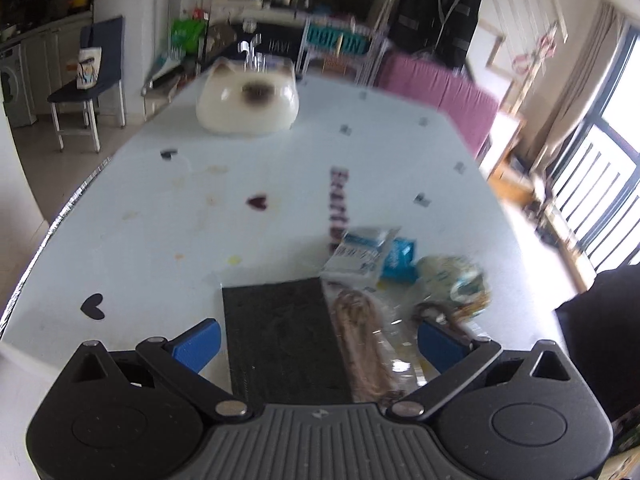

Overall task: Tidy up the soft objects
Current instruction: 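Reach the left gripper to the black wrapped packet and grasp it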

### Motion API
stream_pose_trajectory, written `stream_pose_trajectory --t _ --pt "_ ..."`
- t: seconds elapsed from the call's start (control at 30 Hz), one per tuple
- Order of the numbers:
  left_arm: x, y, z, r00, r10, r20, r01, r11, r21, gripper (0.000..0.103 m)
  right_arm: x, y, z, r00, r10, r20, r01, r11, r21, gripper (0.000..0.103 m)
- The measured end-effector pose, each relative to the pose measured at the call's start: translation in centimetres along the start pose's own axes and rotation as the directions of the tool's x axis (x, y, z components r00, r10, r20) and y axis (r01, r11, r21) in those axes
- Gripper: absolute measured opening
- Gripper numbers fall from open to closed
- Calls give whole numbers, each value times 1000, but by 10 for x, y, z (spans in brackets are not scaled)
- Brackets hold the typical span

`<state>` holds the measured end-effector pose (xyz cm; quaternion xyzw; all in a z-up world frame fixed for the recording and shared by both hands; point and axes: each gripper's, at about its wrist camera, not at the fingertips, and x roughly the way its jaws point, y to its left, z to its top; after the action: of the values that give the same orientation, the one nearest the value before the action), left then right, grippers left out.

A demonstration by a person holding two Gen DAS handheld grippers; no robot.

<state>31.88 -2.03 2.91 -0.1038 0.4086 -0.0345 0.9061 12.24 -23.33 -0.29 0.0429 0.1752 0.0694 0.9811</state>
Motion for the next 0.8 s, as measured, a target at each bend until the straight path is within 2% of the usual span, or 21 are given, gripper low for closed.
stream_pose_trajectory --t 0.13,0.23,0.3,0.53,0.57,0.7,0.8 --pt "41 4 8 992 47 -114 -47 999 4 103 16 4 -1 999 41 -33 -41 999 4 84" --pt "66 8 7 978 70 -196 -73 997 -10 103 28 5 -3 997 49 -56 -49 999 1 82" --pt "78 6 5 967 91 -237 -91 996 15 103 33 7 -4 996 53 -69 -53 999 0 82" --pt "112 2 -7 927 233 -293 -196 969 153 103 41 10 -8 994 57 -92 -57 998 2 82" --pt "113 4 -8 932 216 -290 -180 973 143 103 42 9 -8 994 57 -95 -57 998 3 82" --pt "114 4 -7 929 213 -304 -183 975 127 102 44 11 -10 993 58 -103 -57 998 10 82" --pt "113 -3 -9 932 199 -303 -167 977 131 102 45 14 -10 992 64 -107 -64 998 9 82"
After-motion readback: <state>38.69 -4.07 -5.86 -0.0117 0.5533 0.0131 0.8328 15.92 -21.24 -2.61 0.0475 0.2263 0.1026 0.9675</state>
